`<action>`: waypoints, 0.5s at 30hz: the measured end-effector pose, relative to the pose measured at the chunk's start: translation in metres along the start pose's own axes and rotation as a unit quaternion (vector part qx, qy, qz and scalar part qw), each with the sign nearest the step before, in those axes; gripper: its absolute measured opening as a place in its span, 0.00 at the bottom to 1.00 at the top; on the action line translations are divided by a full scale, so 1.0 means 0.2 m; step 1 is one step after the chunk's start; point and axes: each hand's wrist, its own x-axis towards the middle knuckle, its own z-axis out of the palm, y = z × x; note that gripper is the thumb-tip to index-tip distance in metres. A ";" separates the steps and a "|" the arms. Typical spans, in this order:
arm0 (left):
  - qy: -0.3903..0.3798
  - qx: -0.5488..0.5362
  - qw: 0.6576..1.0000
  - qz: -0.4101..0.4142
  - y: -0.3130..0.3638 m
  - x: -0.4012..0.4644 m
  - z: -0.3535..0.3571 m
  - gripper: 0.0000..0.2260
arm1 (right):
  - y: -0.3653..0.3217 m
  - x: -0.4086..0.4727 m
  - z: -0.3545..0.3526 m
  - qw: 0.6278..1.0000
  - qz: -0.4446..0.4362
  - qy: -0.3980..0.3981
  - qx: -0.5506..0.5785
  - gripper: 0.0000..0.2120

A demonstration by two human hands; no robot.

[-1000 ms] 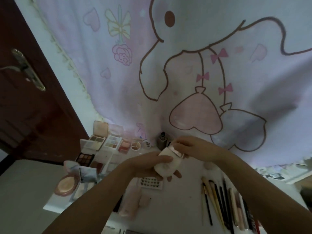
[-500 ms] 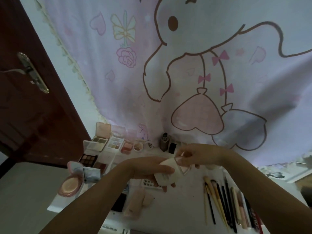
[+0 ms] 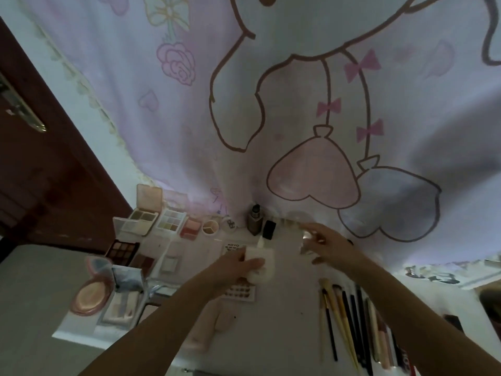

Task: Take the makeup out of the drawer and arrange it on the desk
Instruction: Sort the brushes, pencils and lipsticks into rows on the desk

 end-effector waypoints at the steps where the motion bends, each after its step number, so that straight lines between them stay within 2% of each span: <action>1: 0.027 0.034 0.999 0.027 0.00 0.04 0.03 0.09 | 0.05 0.04 0.02 0.998 0.031 0.024 0.048 0.14; 4: 0.136 0.142 0.978 0.072 -0.01 0.18 0.14 0.09 | 0.18 0.15 0.08 0.982 0.106 0.084 0.131 0.11; 7: 0.279 0.234 0.926 0.104 -0.04 0.31 0.25 0.14 | 0.29 0.28 0.14 0.967 0.155 0.149 0.136 0.12; 8: 0.304 0.246 0.915 0.104 -0.05 0.34 0.27 0.15 | 0.31 0.32 0.16 0.960 0.169 0.170 0.144 0.12; 11: 0.314 0.203 0.925 0.071 -0.09 0.44 0.31 0.15 | 0.38 0.43 0.20 0.952 0.187 0.189 0.152 0.13; 15: 0.341 0.193 0.918 0.060 -0.16 0.53 0.36 0.15 | 0.41 0.54 0.21 0.957 0.202 0.178 0.105 0.15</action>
